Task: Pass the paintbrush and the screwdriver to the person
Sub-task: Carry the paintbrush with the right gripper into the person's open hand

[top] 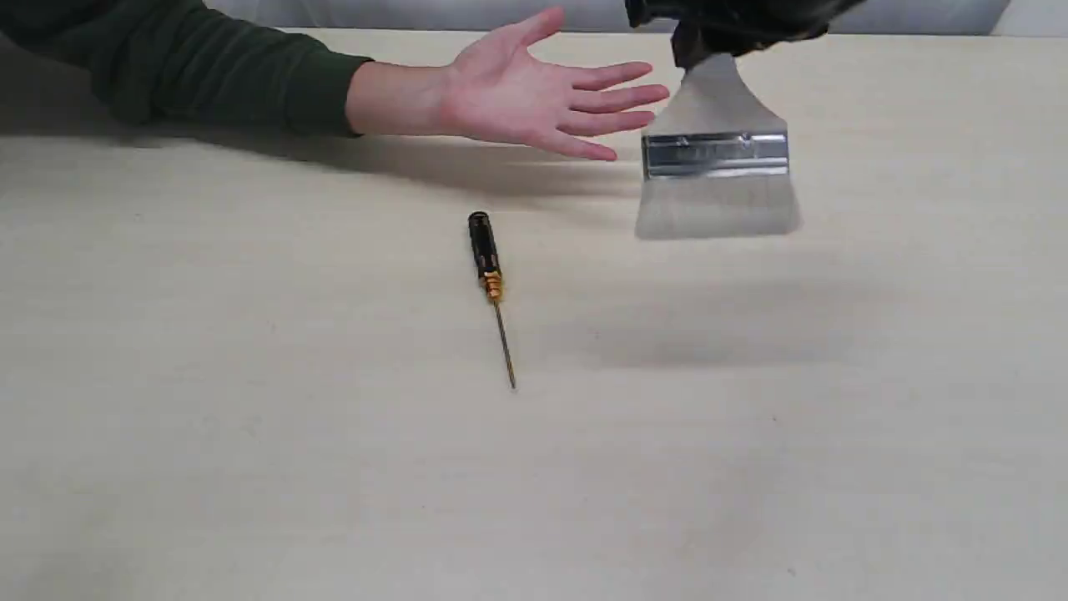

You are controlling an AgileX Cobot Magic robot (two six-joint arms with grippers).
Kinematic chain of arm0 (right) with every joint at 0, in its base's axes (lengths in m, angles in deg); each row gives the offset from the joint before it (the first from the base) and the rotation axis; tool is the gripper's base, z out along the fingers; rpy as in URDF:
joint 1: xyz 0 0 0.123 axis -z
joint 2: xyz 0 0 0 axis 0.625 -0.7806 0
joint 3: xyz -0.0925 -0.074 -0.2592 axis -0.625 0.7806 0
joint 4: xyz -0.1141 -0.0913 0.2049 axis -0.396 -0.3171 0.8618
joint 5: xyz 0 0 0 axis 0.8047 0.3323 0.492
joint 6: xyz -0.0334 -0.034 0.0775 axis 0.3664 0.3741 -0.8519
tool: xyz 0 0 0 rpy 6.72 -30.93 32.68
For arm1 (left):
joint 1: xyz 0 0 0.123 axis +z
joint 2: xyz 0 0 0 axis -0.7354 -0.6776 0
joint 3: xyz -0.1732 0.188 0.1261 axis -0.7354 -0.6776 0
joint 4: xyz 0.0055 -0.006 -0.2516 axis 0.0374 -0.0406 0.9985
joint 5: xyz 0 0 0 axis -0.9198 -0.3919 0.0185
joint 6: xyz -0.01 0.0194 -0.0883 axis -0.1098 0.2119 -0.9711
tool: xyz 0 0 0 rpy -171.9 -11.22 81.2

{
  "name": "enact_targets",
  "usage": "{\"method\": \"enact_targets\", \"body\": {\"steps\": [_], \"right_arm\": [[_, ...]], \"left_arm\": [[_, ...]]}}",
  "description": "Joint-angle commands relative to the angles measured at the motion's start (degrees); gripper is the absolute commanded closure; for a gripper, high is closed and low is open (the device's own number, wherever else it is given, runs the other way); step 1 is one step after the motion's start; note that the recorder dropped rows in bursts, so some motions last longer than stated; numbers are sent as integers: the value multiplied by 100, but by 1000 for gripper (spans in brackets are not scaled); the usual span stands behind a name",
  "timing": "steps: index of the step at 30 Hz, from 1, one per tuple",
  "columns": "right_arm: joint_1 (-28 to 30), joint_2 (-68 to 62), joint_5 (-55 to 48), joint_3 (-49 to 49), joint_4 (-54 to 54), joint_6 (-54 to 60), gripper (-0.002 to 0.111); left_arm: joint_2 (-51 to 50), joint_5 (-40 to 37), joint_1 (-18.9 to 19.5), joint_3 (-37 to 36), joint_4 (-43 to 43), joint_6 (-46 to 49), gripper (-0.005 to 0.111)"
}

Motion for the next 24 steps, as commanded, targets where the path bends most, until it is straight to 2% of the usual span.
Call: {"method": "enact_targets", "body": {"steps": [1,16,24], "right_arm": [[-1,-403,-37,-519,17,48,104],[-112,-2299,-105,-2767,132,48,104],[-250,-3202,-471,-3928,132,26,104]], "left_arm": [[14,69,-27,-12,9,-12,107],[14,59,-27,-12,27,-12,107],[14,59,-27,-12,27,-12,107]]}}
